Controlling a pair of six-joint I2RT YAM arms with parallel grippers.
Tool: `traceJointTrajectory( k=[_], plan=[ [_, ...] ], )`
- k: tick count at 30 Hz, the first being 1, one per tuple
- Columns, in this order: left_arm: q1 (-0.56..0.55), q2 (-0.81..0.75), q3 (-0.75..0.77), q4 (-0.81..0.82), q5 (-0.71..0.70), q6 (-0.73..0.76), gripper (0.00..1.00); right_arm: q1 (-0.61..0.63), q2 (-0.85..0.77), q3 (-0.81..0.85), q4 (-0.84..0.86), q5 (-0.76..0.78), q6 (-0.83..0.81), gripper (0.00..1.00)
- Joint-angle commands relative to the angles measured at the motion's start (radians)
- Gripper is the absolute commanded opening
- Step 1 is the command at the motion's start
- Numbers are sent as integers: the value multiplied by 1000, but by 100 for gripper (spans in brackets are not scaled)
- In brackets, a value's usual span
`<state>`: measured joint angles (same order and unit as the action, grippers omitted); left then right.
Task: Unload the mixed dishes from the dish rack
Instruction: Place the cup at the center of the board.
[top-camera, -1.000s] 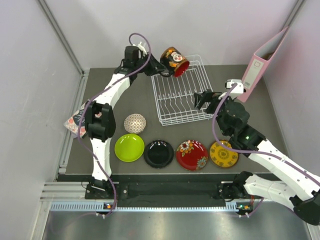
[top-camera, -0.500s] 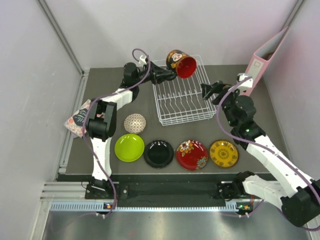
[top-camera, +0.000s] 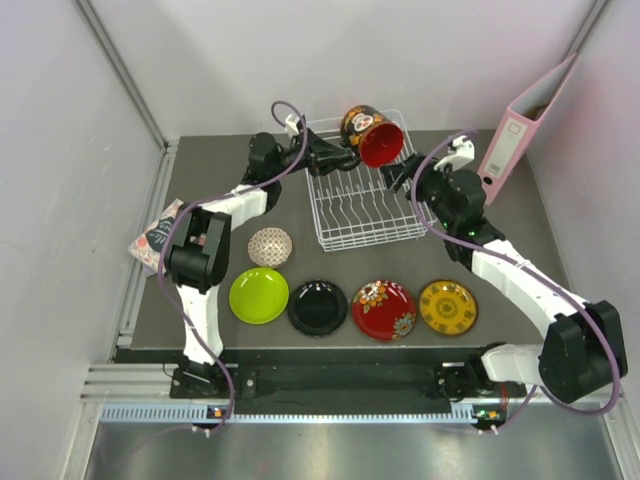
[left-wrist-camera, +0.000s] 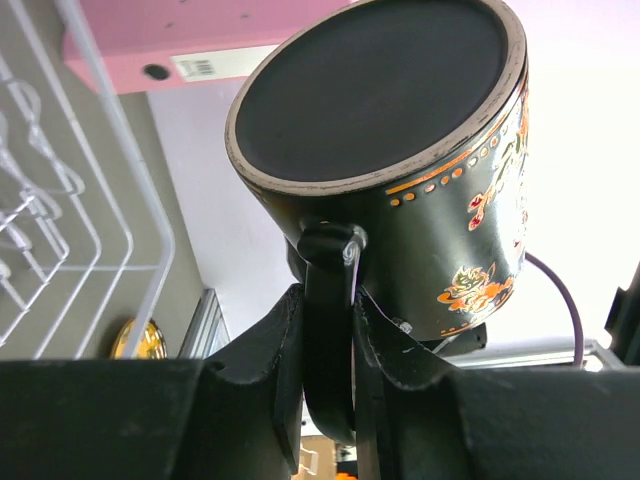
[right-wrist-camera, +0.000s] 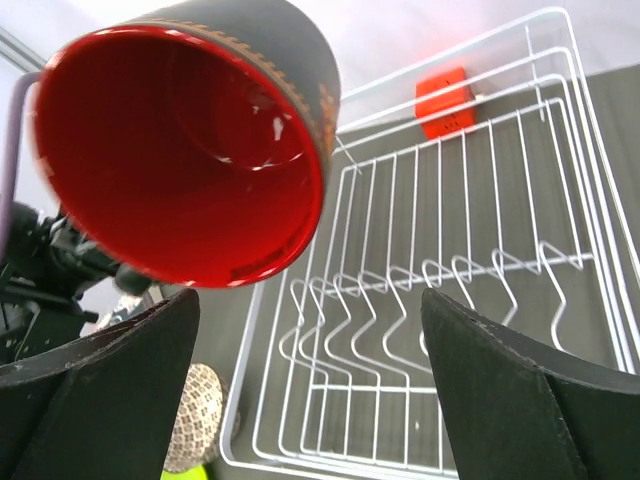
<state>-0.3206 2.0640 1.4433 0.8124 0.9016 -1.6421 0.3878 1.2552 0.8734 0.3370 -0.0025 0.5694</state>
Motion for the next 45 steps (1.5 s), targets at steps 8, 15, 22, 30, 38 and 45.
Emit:
traceJointTrajectory(
  k=[8, 15, 22, 30, 38, 45],
  plan=[
    [-43, -139, 17, 197, 3, 24, 0, -3, 98, 95, 183, -43, 30, 82],
    [-48, -150, -3, 188, 3, 38, 0, -4, 107, 46, 303, -60, 84, 47],
    [-48, -145, -14, 209, -4, 27, 0, -4, 66, 3, 333, -30, 92, 0],
    [-48, -140, -18, 241, -13, 30, 7, -6, 24, 13, 266, -21, 69, 0],
    [-35, -130, 26, 173, -30, 82, 99, -4, -56, 108, 116, 32, 11, 0],
    [29, -189, 8, -168, -180, 246, 98, -4, -102, 442, -392, 335, -88, 0]
  ],
)
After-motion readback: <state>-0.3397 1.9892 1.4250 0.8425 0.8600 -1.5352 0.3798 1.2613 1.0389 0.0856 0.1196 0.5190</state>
